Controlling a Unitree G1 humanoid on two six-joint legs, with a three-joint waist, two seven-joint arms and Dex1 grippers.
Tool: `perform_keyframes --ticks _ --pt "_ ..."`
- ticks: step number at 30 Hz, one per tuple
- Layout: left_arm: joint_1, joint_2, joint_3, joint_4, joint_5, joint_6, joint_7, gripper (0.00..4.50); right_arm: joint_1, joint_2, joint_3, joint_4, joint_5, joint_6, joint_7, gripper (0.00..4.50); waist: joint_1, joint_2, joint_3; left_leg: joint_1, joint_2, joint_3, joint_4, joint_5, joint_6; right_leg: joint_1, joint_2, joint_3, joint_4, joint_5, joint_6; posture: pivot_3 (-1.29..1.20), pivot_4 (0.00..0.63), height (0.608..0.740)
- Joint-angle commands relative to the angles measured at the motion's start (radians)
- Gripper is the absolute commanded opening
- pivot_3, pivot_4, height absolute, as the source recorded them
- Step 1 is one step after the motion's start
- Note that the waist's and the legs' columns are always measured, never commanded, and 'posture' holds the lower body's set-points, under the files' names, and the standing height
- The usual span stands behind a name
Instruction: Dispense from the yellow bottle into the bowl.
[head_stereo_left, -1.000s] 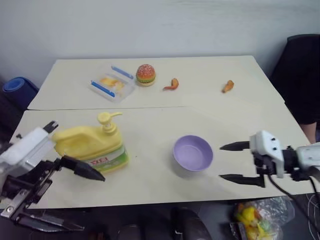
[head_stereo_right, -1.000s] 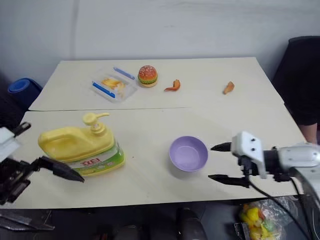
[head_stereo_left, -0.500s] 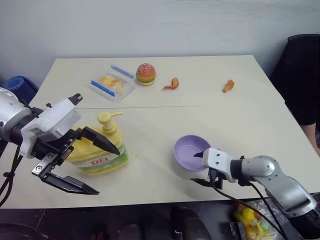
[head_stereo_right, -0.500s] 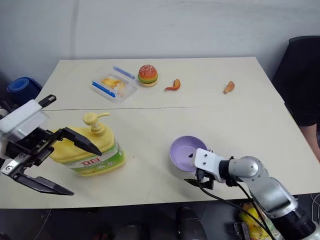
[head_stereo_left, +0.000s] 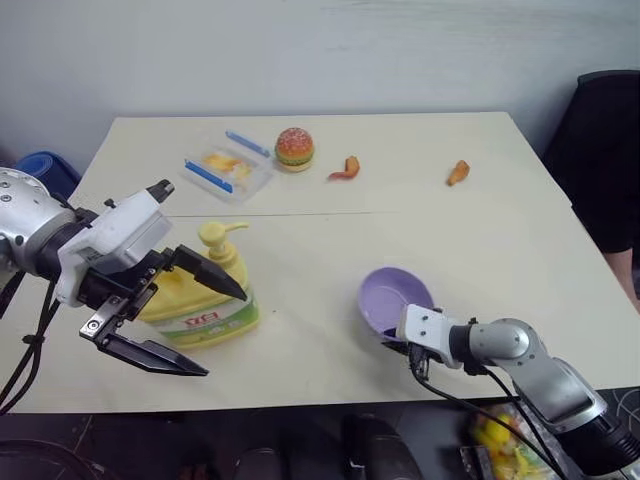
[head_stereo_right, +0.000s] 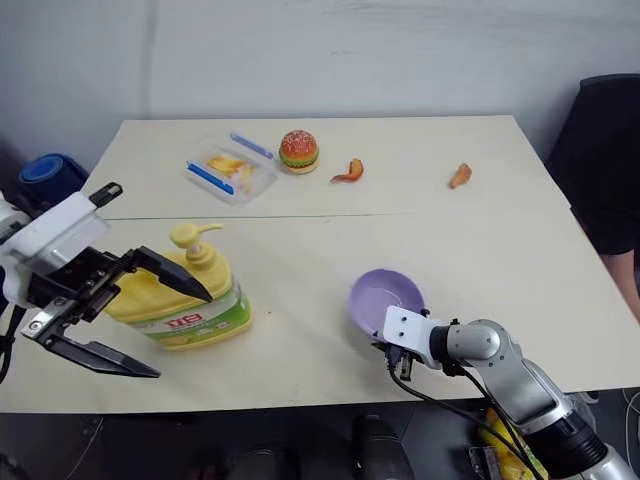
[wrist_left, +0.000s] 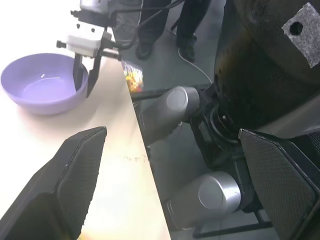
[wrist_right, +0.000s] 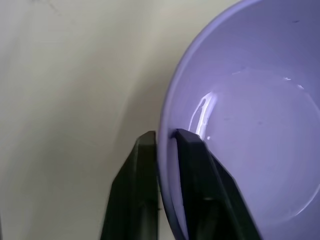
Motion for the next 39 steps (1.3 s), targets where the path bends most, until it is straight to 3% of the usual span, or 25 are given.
perform_keyframes --ticks 1,10,14,21,27,30,39 --pt "-0.035 -0.006 0.011 0.002 0.001 0.0 -0.112 4.5 0.018 0.01 0.011 0.007 -0.009 -0.003 0.009 0.18 0.001 -0.002 -0.001 0.0 0.0 0.0 0.0 0.0 0.0 0.0 0.0 0.0 0.0 0.0 0.0 0.0 0.15 0.74" --pt "-0.144 -0.037 0.044 0.106 -0.016 0.062 -0.069 4.5 -0.063 -0.044 -0.016 -0.023 -0.031 -0.024 0.082 0.08 0.001 -0.003 -0.001 0.0 0.0 -0.001 0.003 0.0 0.0 0.001 0.0 -0.001 0.002 0.0 0.0 0.0 0.15 0.74" --pt "-0.253 -0.054 0.063 0.231 -0.006 0.11 -0.035 4.5 -0.198 -0.071 -0.033 -0.041 0.009 0.007 0.173 0.08 0.0 -0.003 0.0 -0.001 0.0 -0.001 0.005 0.0 0.001 0.0 0.0 -0.001 0.003 0.0 0.0 0.0 0.15 0.74" --pt "-0.457 -0.088 0.015 0.508 0.167 0.045 -0.067 4.5 -0.518 -0.024 0.002 0.026 0.092 0.08 0.337 0.08 0.0 -0.003 0.0 -0.005 -0.001 -0.003 0.005 -0.001 0.0 -0.008 0.002 -0.006 0.007 0.0 0.0 0.0 0.15 0.74" --pt "-0.458 -0.083 -0.024 0.527 0.205 0.035 -0.112 4.5 -0.753 0.054 0.088 0.155 0.07 0.077 0.442 0.08 -0.002 -0.003 0.0 -0.016 -0.001 -0.004 0.01 -0.001 0.001 -0.018 -0.002 -0.009 0.015 0.0 0.0 0.0 0.15 0.74" --pt "-0.421 -0.066 -0.026 0.501 0.162 0.052 -0.112 3.89 -0.816 0.091 0.143 0.211 0.042 0.035 0.482 0.0 -0.004 -0.003 0.0 -0.016 -0.001 -0.006 0.01 -0.001 0.001 -0.018 -0.003 -0.009 0.015 0.0 0.0 0.0 0.15 0.74" --pt "-0.315 -0.058 -0.016 0.445 0.177 0.008 -0.112 1.18 -0.943 0.229 0.223 0.356 -0.024 -0.052 0.532 0.0 -0.005 -0.003 0.0 -0.017 -0.001 -0.009 0.011 -0.001 0.001 -0.019 -0.004 -0.008 0.017 0.0 0.0 0.0 0.15 0.74"
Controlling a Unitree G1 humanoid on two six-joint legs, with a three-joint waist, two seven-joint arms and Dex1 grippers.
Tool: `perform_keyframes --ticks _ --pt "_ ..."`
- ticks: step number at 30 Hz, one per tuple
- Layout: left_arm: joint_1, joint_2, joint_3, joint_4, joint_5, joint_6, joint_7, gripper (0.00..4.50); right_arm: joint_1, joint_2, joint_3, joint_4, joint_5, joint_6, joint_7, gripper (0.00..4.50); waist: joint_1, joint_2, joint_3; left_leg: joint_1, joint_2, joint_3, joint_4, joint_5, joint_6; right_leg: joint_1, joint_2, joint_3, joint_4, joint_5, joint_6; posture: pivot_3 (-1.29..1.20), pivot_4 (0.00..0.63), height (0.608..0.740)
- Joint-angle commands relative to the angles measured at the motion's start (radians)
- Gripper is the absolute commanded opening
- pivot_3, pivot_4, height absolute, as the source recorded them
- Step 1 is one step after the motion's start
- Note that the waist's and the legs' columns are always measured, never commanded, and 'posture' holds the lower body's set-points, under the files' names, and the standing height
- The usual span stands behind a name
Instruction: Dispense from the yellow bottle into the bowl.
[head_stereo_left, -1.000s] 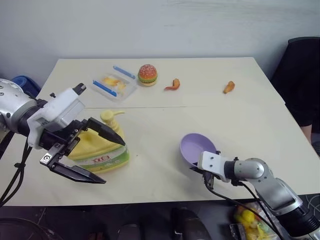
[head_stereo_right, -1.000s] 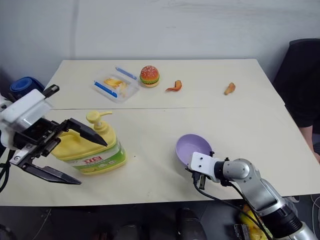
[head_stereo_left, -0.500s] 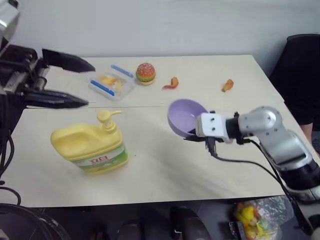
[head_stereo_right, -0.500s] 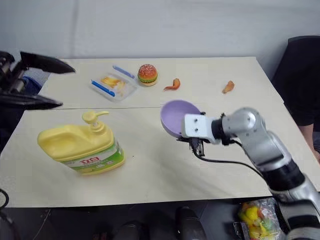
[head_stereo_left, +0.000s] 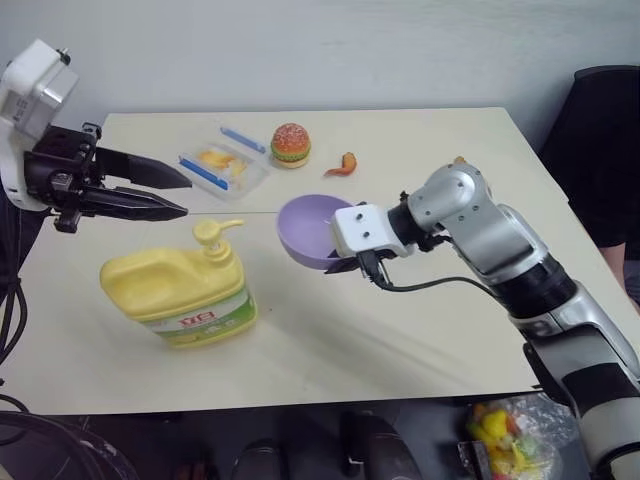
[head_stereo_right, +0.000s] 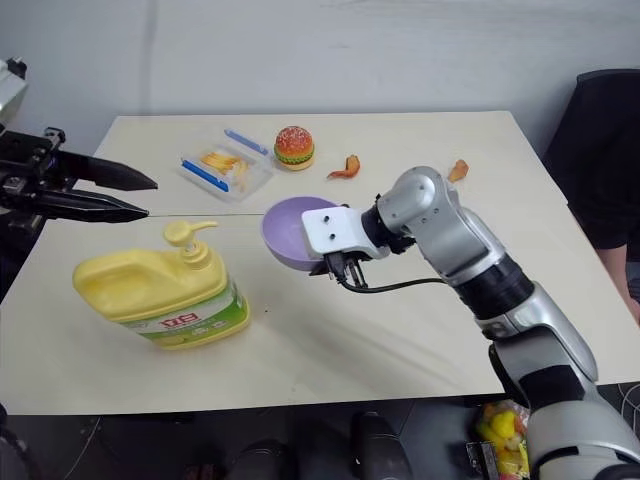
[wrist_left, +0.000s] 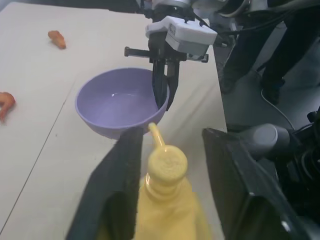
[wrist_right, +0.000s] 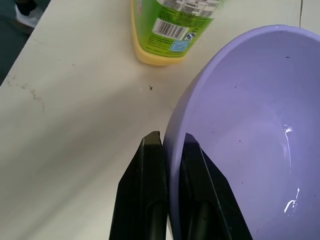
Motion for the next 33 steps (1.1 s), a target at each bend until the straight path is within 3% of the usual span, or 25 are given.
perform_keyframes --ticks 1,4,22,33 --pt "0.023 0.018 0.03 -0.043 0.001 -0.02 -0.111 0.86 -0.074 0.044 0.001 0.002 -0.006 -0.029 0.026 0.0 0.0 0.0 0.0 0.0 0.0 0.0 0.0 0.0 0.0 0.0 0.0 0.0 0.0 0.0 0.0 0.0 0.15 0.74" --pt "0.054 0.007 0.028 -0.064 0.046 -0.061 -0.092 0.03 -0.108 0.079 -0.002 0.015 -0.003 -0.027 0.043 0.0 -0.002 0.0 0.0 0.0 0.001 -0.001 0.0 0.0 0.0 0.0 0.0 0.0 0.0 0.0 0.0 0.0 0.15 0.74" --pt "0.036 -0.127 0.007 -0.056 0.138 -0.101 -0.037 0.03 -0.148 0.13 -0.011 -0.061 0.031 0.025 0.098 0.0 -0.004 0.0 0.0 -0.001 0.0 -0.001 0.001 0.0 0.0 -0.001 0.0 -0.001 0.002 0.0 0.0 0.0 0.15 0.74" --pt "0.098 -0.115 0.012 -0.07 0.198 -0.144 -0.041 0.03 -0.146 0.124 -0.011 -0.069 0.031 0.028 0.104 0.0 -0.006 0.0 0.0 0.0 0.0 -0.003 0.002 0.0 0.0 -0.001 -0.001 0.0 0.003 0.0 0.0 0.0 0.15 0.74"
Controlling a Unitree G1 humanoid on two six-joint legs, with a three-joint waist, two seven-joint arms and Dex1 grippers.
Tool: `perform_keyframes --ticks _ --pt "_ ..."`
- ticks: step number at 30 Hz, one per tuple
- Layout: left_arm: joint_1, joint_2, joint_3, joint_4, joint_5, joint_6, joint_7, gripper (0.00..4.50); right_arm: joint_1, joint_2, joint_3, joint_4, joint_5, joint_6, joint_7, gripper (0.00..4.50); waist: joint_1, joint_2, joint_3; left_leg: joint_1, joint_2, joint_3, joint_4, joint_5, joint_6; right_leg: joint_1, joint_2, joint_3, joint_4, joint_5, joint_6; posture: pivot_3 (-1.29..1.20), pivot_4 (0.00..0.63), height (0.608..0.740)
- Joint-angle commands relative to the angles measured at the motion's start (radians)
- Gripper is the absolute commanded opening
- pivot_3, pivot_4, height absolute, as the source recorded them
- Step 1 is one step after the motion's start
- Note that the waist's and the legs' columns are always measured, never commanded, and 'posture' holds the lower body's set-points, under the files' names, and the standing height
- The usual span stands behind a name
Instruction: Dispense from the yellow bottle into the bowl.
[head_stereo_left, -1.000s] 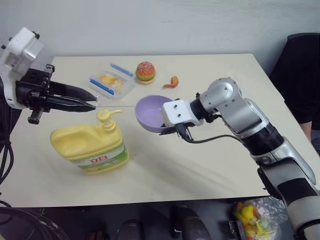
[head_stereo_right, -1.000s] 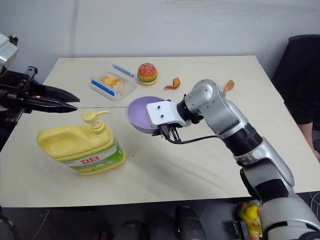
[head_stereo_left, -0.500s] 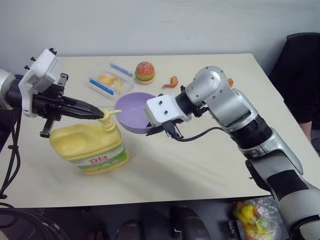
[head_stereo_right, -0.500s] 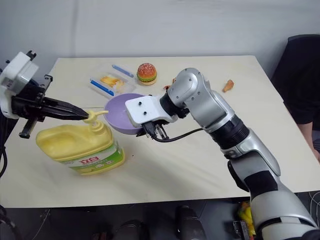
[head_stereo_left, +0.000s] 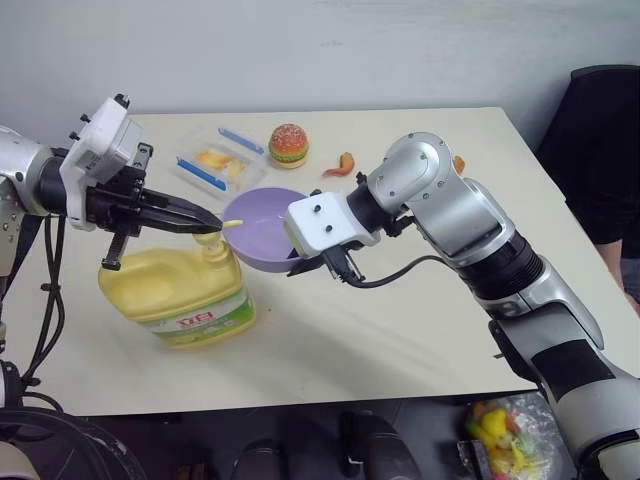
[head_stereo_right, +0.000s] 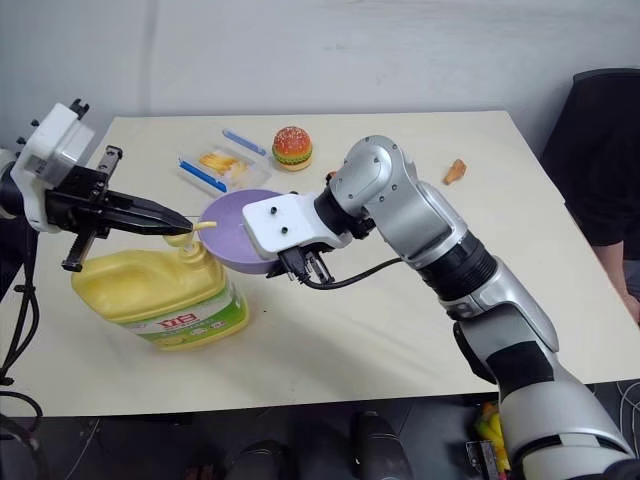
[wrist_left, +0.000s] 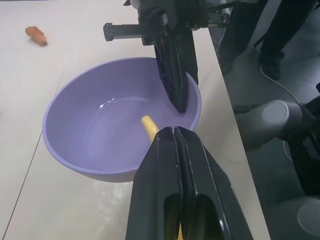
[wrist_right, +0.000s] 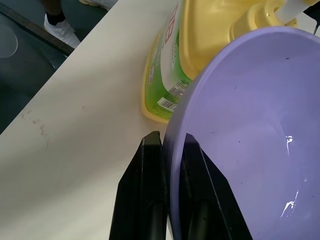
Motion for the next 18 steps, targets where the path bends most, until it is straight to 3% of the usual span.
perform_keyframes --ticks 1,18 --pt "0.048 0.029 0.0 -0.026 0.042 -0.01 -0.039 0.03 -0.026 -0.003 -0.022 -0.038 0.021 -0.005 0.019 0.0 -0.002 0.0 0.0 0.0 0.0 0.0 0.0 0.0 0.0 0.0 0.0 0.0 0.0 0.0 0.0 0.0 0.15 0.74" --pt "0.198 0.001 0.0 -0.061 0.076 -0.018 -0.001 0.03 -0.03 -0.012 -0.022 -0.072 0.043 -0.001 0.047 0.0 -0.017 0.004 -0.003 0.003 -0.001 0.0 0.0 0.0 0.0 0.002 -0.007 -0.001 0.001 0.0 -0.001 0.0 0.15 0.74"
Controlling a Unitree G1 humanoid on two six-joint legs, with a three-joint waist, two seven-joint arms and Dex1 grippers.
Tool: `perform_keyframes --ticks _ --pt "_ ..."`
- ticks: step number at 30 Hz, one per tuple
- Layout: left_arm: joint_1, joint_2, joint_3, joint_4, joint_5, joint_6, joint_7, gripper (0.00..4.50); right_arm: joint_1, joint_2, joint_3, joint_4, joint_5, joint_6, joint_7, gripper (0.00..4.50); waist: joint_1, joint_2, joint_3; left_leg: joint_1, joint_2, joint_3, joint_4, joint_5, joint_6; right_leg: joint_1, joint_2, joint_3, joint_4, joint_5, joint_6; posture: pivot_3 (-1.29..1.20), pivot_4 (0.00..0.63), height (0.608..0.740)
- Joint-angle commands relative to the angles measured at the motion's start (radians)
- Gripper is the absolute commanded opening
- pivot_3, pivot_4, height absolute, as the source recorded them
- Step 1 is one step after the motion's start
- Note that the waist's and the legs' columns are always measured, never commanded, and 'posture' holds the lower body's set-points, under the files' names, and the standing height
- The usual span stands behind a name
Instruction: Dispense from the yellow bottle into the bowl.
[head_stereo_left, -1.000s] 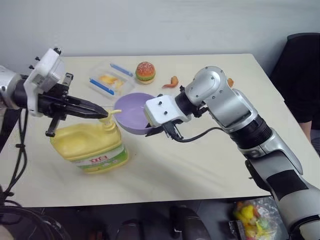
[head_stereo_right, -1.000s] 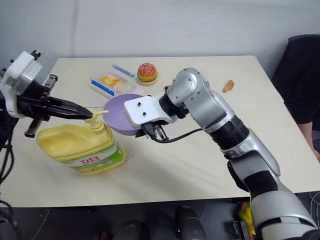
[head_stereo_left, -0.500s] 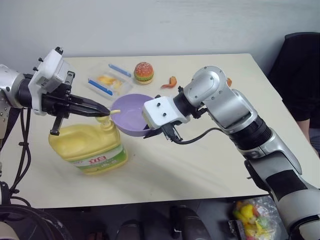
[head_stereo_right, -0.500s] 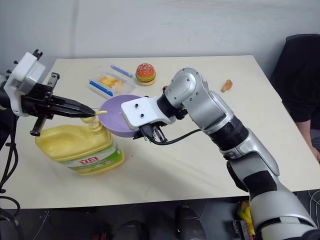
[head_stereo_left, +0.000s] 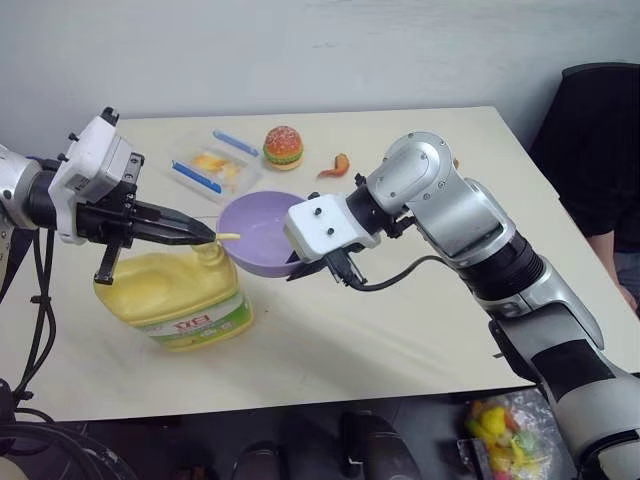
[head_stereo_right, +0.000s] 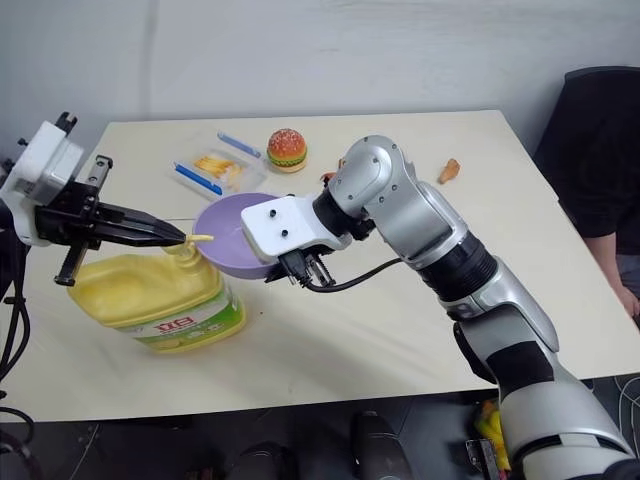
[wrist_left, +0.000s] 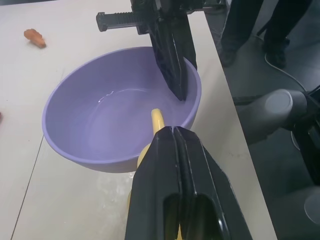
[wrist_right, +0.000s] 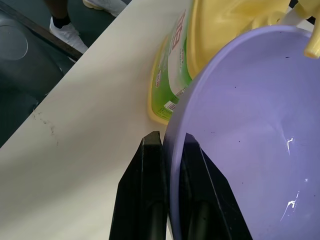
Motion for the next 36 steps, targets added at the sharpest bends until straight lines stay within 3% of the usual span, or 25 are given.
perform_keyframes --ticks 1,28,36 --pt "0.075 -0.012 -0.075 0.009 0.073 0.016 -0.001 0.03 -0.025 -0.015 -0.021 -0.058 0.025 0.005 0.03 0.0 0.0 0.001 -0.001 0.0 0.0 0.0 0.0 0.0 0.0 0.001 0.0 0.0 0.0 0.0 0.0 0.0 0.15 0.74" --pt "0.223 -0.041 -0.049 -0.035 0.063 0.061 0.069 0.03 0.015 -0.042 0.007 -0.13 0.052 0.02 0.038 0.0 0.0 0.009 -0.008 0.013 0.001 0.002 -0.007 0.0 0.0 0.008 -0.003 0.002 -0.003 -0.001 -0.001 0.0 0.15 0.74" --pt "0.122 -0.038 0.015 -0.064 -0.019 0.129 0.078 0.03 0.024 -0.044 0.003 -0.133 0.05 0.015 0.026 0.0 0.001 0.01 -0.008 0.012 0.0 0.002 -0.007 0.0 0.0 0.008 -0.003 0.002 -0.003 -0.001 -0.001 0.0 0.15 0.74"
